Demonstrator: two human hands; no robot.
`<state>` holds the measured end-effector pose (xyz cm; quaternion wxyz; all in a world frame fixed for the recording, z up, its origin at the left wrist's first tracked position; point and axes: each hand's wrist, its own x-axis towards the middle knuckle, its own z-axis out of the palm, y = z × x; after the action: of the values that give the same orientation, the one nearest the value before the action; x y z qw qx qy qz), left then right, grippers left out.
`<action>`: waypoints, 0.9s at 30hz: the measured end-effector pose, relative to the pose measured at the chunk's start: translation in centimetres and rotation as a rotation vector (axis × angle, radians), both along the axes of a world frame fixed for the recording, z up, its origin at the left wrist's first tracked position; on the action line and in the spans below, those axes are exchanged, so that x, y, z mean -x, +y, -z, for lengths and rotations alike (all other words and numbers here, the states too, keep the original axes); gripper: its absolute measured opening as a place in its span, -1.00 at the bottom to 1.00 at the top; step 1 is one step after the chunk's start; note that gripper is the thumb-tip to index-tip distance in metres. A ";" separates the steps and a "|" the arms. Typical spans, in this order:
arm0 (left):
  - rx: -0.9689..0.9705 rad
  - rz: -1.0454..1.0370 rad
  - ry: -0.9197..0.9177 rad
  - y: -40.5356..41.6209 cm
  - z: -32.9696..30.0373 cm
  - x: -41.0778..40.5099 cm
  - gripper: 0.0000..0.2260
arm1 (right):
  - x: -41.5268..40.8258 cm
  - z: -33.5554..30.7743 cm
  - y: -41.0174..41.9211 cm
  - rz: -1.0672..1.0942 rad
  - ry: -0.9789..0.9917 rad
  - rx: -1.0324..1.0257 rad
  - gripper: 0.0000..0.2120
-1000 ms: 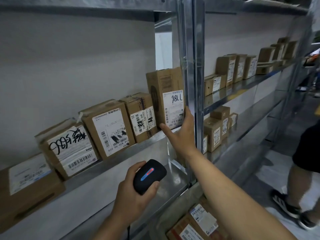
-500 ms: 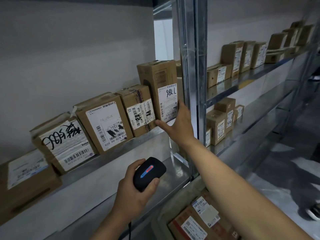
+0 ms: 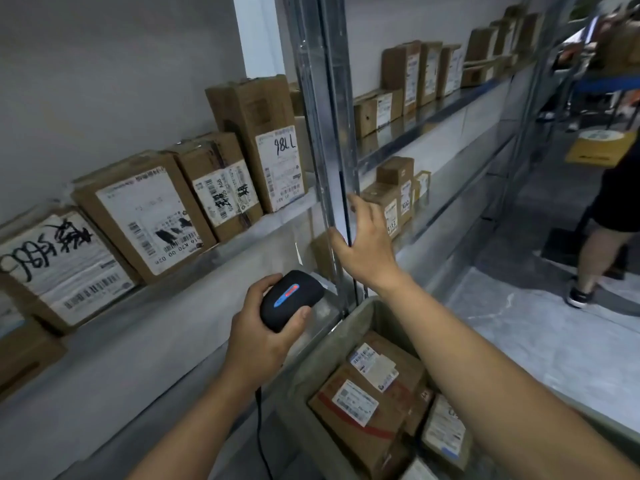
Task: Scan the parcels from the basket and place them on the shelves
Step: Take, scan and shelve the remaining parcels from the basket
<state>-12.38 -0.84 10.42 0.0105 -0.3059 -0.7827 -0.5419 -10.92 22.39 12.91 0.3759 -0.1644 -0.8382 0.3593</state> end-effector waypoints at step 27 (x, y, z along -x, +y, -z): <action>0.123 0.642 -0.162 2.4 13.3 -8.3 -0.42 | -29.7 16.8 -7.8 0.711 -0.473 0.316 -0.42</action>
<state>-4.08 1.51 -2.91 -0.2415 -0.4927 -0.6760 -0.4918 18.74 14.58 -3.86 0.2446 -0.5749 -0.7273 0.2840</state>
